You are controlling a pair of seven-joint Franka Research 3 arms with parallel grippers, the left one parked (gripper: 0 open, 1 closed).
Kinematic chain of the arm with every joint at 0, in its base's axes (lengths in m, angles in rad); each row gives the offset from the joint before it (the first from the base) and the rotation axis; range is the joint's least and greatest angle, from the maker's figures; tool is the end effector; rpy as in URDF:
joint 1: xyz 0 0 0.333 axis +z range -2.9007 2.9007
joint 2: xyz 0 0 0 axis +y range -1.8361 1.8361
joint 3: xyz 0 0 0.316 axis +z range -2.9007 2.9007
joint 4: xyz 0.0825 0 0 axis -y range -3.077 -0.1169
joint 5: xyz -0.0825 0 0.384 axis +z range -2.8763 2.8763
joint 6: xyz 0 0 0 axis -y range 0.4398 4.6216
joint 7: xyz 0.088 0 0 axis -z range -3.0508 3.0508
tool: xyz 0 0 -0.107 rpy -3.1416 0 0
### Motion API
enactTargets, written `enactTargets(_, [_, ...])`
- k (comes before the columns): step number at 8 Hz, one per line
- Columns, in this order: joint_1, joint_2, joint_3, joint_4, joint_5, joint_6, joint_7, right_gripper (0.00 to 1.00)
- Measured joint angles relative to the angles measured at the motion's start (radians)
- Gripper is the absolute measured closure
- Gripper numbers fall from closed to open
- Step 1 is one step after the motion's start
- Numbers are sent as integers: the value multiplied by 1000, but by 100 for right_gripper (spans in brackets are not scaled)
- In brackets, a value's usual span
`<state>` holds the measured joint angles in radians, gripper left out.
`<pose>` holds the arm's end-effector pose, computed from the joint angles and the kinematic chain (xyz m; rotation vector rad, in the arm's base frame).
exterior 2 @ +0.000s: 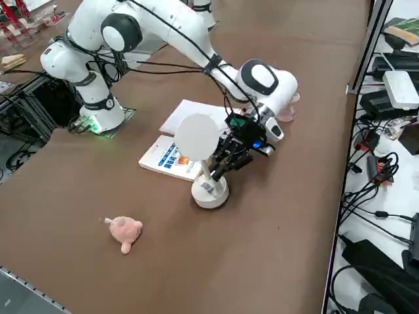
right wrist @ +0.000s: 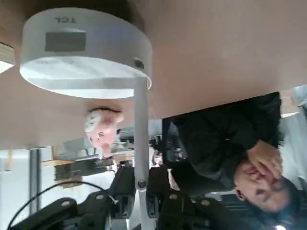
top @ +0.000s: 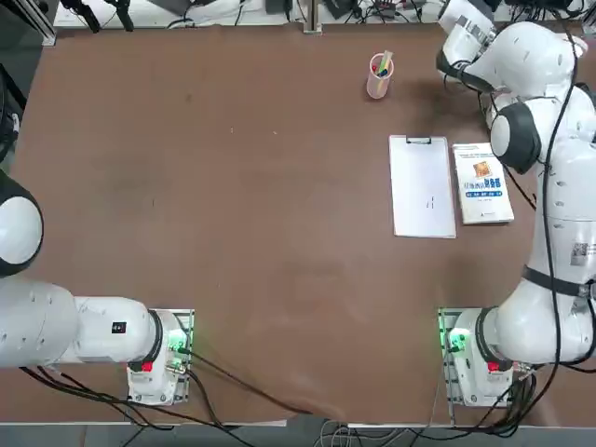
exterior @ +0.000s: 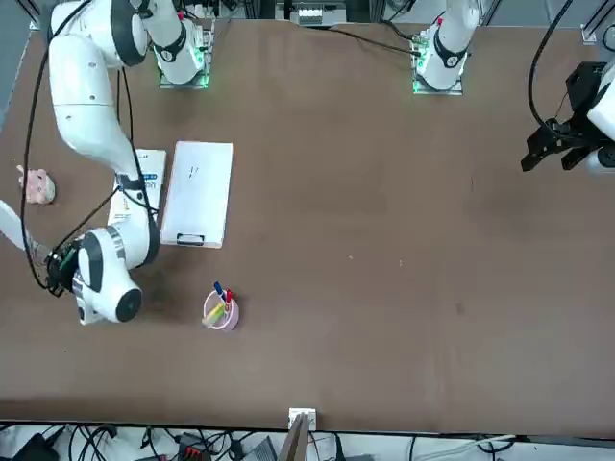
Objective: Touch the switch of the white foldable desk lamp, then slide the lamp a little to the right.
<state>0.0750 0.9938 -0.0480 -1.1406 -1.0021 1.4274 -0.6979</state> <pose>0.7095 -0.0702 0.2130 1.8608 0.9885 -1.1439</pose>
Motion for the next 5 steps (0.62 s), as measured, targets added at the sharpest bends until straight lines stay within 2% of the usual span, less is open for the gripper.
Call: enactTargets(5, [-37,22,-1,61,89,-53,14,85])
